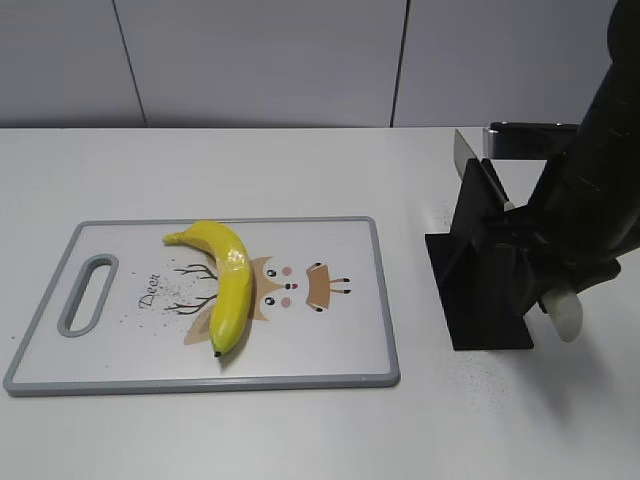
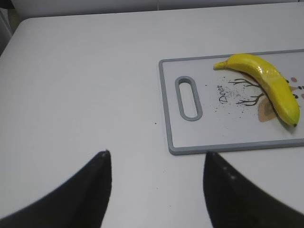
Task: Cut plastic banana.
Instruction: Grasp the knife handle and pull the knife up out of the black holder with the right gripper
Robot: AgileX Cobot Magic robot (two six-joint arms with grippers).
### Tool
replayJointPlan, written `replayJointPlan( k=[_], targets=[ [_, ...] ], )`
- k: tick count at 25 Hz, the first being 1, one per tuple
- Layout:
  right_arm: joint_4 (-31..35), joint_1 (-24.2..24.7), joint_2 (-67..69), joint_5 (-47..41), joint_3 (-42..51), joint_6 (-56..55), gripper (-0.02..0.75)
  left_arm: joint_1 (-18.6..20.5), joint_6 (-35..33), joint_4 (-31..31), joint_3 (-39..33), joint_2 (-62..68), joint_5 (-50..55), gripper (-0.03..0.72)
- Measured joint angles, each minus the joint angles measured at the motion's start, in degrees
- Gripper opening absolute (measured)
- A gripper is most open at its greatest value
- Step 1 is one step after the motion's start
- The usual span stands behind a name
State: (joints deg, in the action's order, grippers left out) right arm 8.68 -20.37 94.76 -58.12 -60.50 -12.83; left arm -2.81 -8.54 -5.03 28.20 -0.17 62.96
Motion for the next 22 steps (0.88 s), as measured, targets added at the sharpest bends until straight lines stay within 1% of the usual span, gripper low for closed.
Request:
replayJointPlan(
  k=[6,14,18,22],
  targets=[
    [0.11,0.0,-1.19,-0.26,0.0,-0.16,0.17,0.0,0.0,0.0,0.0,0.0,0.0,0.591],
    [0.06,0.0,-9.33,-0.26,-0.09,-0.29,0.169,0.0,0.0,0.0,0.0,0.0,0.0,0.591],
    [0.23,-0.06,-12.7,-0.51,-2.1,-0.1,0.163,0.0,0.0,0.0,0.0,0.0,0.0,0.591],
    [0.01,-0.06,-14.58,-1.75,-6.28,-0.04,0.163,0.0,0.0,0.0,0.0,0.0,0.0,0.591]
  ],
)
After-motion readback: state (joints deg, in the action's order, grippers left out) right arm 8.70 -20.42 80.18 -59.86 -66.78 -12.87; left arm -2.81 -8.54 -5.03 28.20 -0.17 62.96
